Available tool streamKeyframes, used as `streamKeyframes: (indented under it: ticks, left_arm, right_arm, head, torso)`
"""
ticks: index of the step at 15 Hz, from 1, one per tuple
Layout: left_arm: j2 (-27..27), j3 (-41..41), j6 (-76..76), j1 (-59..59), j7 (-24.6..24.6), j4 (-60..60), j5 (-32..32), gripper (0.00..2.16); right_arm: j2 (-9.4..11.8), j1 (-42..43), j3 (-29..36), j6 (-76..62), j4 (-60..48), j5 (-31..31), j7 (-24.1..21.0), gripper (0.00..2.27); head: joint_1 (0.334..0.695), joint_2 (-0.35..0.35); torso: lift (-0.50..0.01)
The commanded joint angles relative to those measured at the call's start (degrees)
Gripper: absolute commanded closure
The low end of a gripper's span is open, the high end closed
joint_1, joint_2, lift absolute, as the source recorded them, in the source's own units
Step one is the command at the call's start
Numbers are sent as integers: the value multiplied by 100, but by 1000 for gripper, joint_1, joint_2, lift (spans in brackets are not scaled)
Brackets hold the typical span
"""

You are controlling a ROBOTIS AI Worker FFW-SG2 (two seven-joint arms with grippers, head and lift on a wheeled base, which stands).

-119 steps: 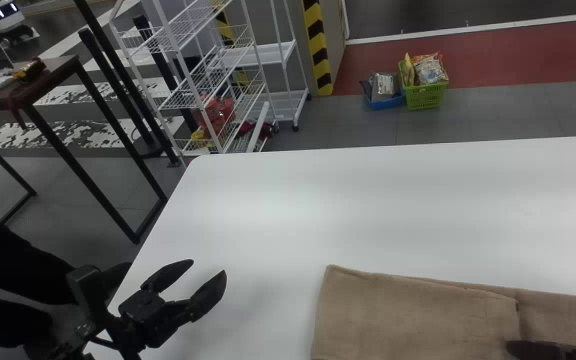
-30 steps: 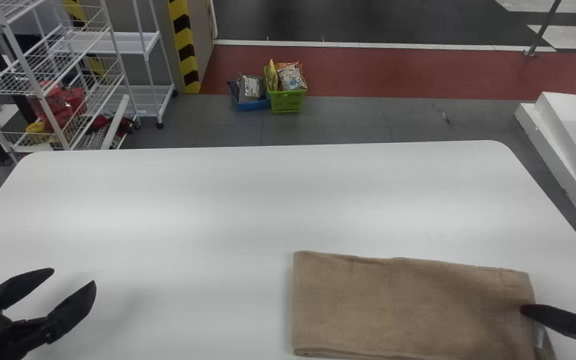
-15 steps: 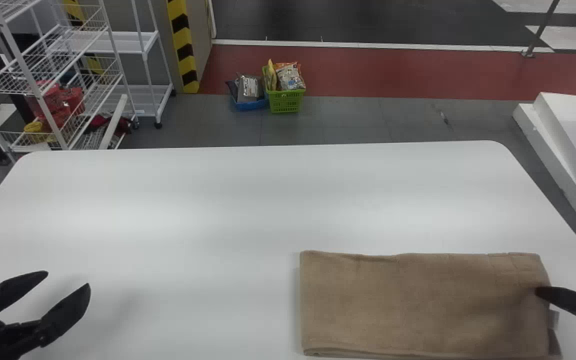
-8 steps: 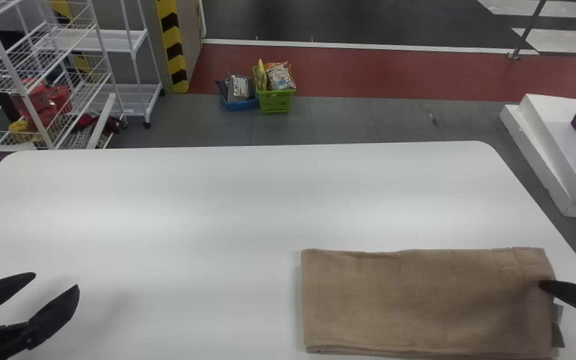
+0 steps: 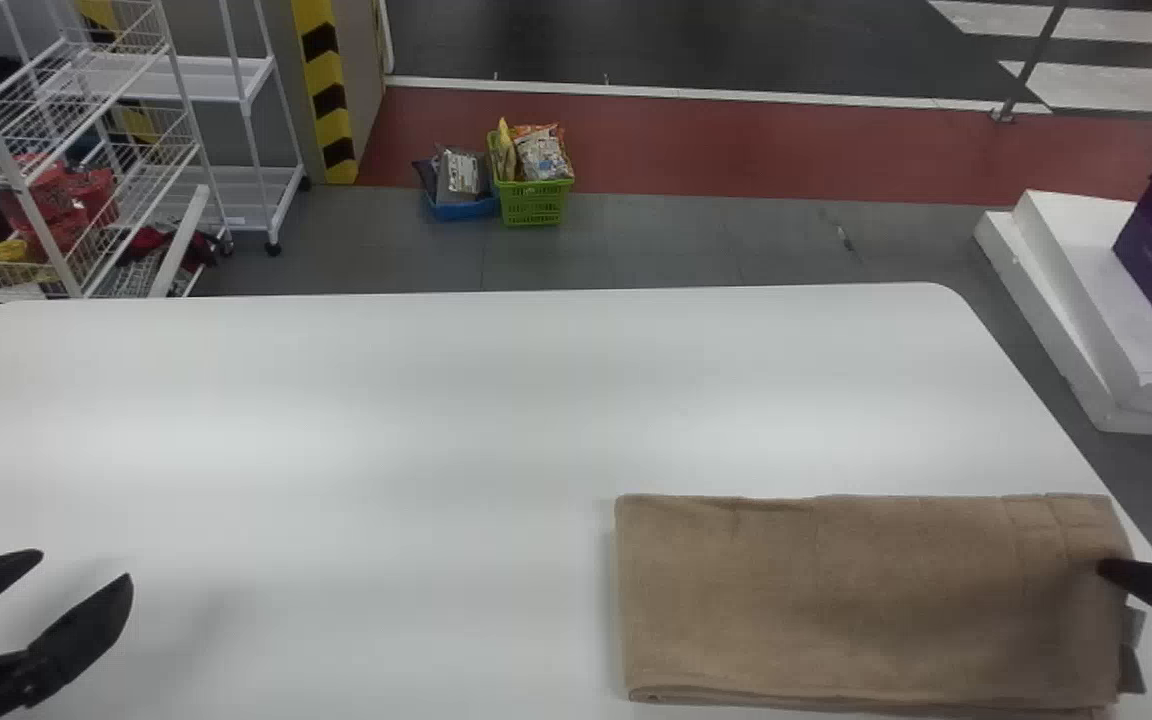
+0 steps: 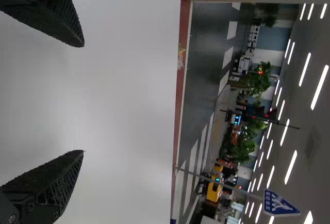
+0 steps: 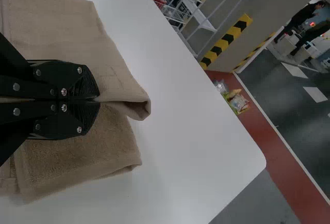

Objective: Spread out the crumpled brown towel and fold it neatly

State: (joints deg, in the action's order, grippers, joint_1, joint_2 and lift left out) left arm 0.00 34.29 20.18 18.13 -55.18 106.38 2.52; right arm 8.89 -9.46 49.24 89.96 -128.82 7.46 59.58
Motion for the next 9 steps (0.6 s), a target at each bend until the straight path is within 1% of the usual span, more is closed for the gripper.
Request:
streamKeyframes:
  ticks: [1,5,7,9]
  left_arm:
    - [-15,-1,0,-11,-11,-4,-6,73]
    - [-15,25,0,-11,-28,-12,-6,73]
    - [-15,25,0,-11,-37,-12,-6,73]
    - [-15,25,0,-11,-37,-21,-6,73]
  right_arm:
    - [-10,-30,24,12,-91,150,1,1129]
    - [-1,5,59,12,-293,256,1,1129]
    - [-10,5,287,12,-390,511,-8,1129]
    - [-1,-39,419,12,-390,484,18,1129]
  head:
    - [695,-84]
    - [695,-75]
    - [695,-69]
    - [695,-70]
  torso:
    - [-128]
    - [-128]
    - [-128]
    - [-128]
